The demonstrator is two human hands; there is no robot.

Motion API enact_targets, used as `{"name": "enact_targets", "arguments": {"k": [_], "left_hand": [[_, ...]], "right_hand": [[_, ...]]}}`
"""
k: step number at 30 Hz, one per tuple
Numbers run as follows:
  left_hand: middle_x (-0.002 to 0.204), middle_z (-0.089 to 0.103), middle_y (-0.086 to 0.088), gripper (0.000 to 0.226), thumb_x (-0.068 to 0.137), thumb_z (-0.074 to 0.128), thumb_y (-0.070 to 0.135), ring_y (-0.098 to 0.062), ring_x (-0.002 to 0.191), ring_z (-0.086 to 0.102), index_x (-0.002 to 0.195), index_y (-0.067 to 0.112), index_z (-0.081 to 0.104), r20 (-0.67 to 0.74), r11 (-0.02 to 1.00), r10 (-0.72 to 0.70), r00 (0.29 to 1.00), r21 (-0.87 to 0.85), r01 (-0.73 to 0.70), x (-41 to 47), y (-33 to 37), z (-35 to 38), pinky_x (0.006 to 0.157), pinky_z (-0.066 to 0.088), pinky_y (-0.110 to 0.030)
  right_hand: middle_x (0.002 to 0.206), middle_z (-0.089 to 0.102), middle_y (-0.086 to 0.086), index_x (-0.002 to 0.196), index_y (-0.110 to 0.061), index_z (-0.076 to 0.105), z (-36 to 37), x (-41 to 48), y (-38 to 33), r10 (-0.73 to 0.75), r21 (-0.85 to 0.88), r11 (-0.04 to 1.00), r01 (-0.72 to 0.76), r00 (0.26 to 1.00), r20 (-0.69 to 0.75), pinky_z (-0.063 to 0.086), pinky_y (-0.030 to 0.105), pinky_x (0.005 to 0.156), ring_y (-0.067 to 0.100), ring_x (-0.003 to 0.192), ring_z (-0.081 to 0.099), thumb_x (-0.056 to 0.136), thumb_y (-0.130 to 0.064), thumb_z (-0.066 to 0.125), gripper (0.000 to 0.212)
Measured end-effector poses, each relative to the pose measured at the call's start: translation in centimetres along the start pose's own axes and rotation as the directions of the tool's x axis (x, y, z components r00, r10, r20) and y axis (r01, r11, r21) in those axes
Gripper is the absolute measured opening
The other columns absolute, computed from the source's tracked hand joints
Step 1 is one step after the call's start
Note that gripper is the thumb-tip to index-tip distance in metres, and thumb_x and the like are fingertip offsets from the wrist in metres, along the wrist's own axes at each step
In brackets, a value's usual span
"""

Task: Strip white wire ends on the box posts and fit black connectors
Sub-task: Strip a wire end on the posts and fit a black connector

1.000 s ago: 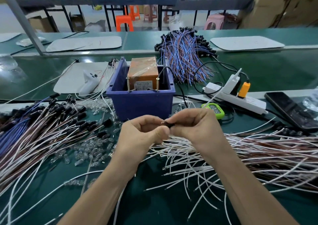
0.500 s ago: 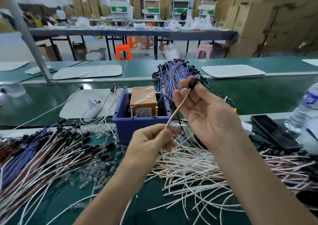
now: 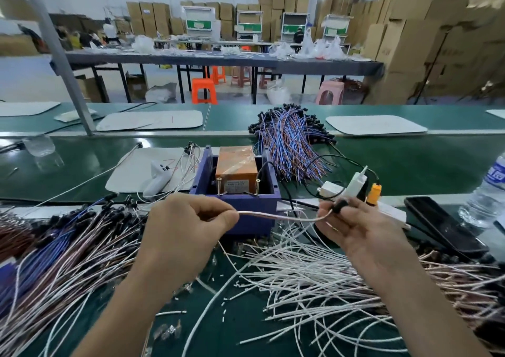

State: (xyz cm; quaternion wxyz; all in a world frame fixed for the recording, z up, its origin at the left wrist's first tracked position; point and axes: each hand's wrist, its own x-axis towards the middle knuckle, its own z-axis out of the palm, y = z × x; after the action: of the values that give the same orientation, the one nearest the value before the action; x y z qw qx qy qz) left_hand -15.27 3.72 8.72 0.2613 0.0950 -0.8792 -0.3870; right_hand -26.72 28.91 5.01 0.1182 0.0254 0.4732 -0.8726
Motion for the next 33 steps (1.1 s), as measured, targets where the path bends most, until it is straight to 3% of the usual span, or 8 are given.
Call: {"name": "enact_targets", "arguments": {"k": [1, 3, 5, 8, 12, 22, 29, 33], "left_hand": [[0.072, 0.068, 0.034, 0.026, 0.078, 0.085, 0.033, 0.007, 0.073, 0.065, 0.084, 0.056, 0.074, -0.011, 0.996, 0.08, 0.997, 0.037, -0.079, -0.2, 0.1, 0.1, 0.069, 0.047, -0.004], [0.078, 0.069, 0.031, 0.015, 0.079, 0.086, 0.029, 0.005, 0.074, 0.065, 0.086, 0.041, 0.08, 0.002, 0.971, 0.222, 0.975, 0.086, -0.221, -0.3, 0.3, 0.3, 0.07, 0.047, -0.006], [0.079, 0.071, 0.025, 0.01, 0.082, 0.085, 0.026, 0.002, 0.075, 0.067, 0.088, 0.034, 0.083, 0.053, 0.949, 0.306, 0.95, 0.066, -0.309, -0.1, 0.6, 0.9, 0.068, 0.05, -0.011], [0.08, 0.071, 0.024, 0.008, 0.085, 0.082, 0.028, -0.001, 0.075, 0.068, 0.091, 0.033, 0.083, 0.113, 0.944, 0.33, 0.937, -0.04, -0.328, 0.3, 1.3, 2.5, 0.066, 0.05, -0.014], [0.075, 0.073, 0.024, 0.011, 0.081, 0.084, 0.027, 0.003, 0.071, 0.069, 0.086, 0.038, 0.082, 0.126, 0.973, 0.187, 0.974, -0.158, -0.167, 0.9, 0.4, 3.6, 0.064, 0.049, -0.011], [0.059, 0.063, -0.007, 0.012, 0.086, 0.078, 0.01, -0.011, 0.05, 0.051, 0.09, 0.021, 0.084, 0.294, 0.835, -0.197, 0.935, -0.449, 0.317, 2.6, -5.8, -0.5, 0.048, 0.043, -0.017], [0.076, 0.076, -0.009, 0.018, 0.08, 0.066, 0.012, -0.01, 0.058, 0.072, 0.084, 0.01, 0.083, 0.202, 0.373, -0.285, 0.937, -0.877, 0.302, 2.7, -9.2, -2.0, 0.071, 0.064, -0.024], [0.113, 0.073, -0.025, 0.035, 0.096, 0.046, -0.006, -0.029, 0.1, 0.076, 0.123, -0.007, 0.068, 0.356, -0.135, 0.025, 0.934, -0.925, 0.356, 1.5, -9.5, -2.6, 0.11, 0.049, -0.038]], "right_hand": [[0.099, 0.075, 0.019, 0.087, -0.011, 0.066, -0.2, -0.2, 0.3, -0.118, -0.265, 0.96, 0.093, 0.989, -0.083, 0.061, 0.039, 0.073, 0.032, 0.089, 0.074, 0.094, 0.008, 0.053, 0.024], [0.089, 0.075, -0.003, 0.085, -0.024, 0.067, -0.3, -0.7, 0.3, -0.494, -0.81, 0.537, 0.236, 0.866, -0.075, 0.055, 0.032, 0.07, 0.025, 0.088, 0.072, 0.087, 0.003, 0.064, 0.027], [0.089, 0.073, -0.018, 0.092, -0.034, 0.068, 1.1, -1.8, -0.2, -0.584, -0.898, 0.225, 0.378, 0.79, 0.186, 0.056, 0.032, 0.067, 0.015, 0.078, 0.07, 0.087, -0.008, 0.068, 0.026], [0.1, 0.073, -0.026, 0.104, -0.041, 0.07, 4.5, -2.8, 0.2, -0.266, -0.766, 0.299, 0.569, 0.821, 0.506, 0.06, 0.026, 0.069, 0.005, 0.086, 0.071, 0.092, -0.021, 0.058, 0.026], [0.072, 0.074, 0.003, 0.094, -0.025, 0.075, 6.9, -1.7, 1.4, -0.023, -0.74, 0.549, 0.388, 0.892, 0.451, 0.046, 0.033, 0.048, 0.017, 0.053, 0.06, 0.099, -0.008, 0.052, 0.028], [0.06, 0.067, 0.012, 0.077, -0.013, 0.079, 4.1, 0.9, -0.8, -0.123, -0.609, 0.74, 0.284, 0.948, 0.292, 0.032, 0.014, 0.04, 0.006, 0.042, 0.046, 0.089, 0.006, 0.068, 0.024], [0.062, 0.068, 0.012, 0.076, -0.013, 0.078, 4.0, 1.2, -0.2, 0.022, -0.687, 0.695, 0.214, 0.948, 0.318, 0.035, 0.016, 0.045, 0.012, 0.05, 0.049, 0.093, 0.002, 0.067, 0.026], [0.063, 0.066, 0.011, 0.074, -0.016, 0.078, 4.1, 1.1, 1.1, 0.105, -0.734, 0.653, 0.187, 0.937, 0.333, 0.042, 0.026, 0.056, 0.018, 0.058, 0.056, 0.09, 0.001, 0.069, 0.025]]}}
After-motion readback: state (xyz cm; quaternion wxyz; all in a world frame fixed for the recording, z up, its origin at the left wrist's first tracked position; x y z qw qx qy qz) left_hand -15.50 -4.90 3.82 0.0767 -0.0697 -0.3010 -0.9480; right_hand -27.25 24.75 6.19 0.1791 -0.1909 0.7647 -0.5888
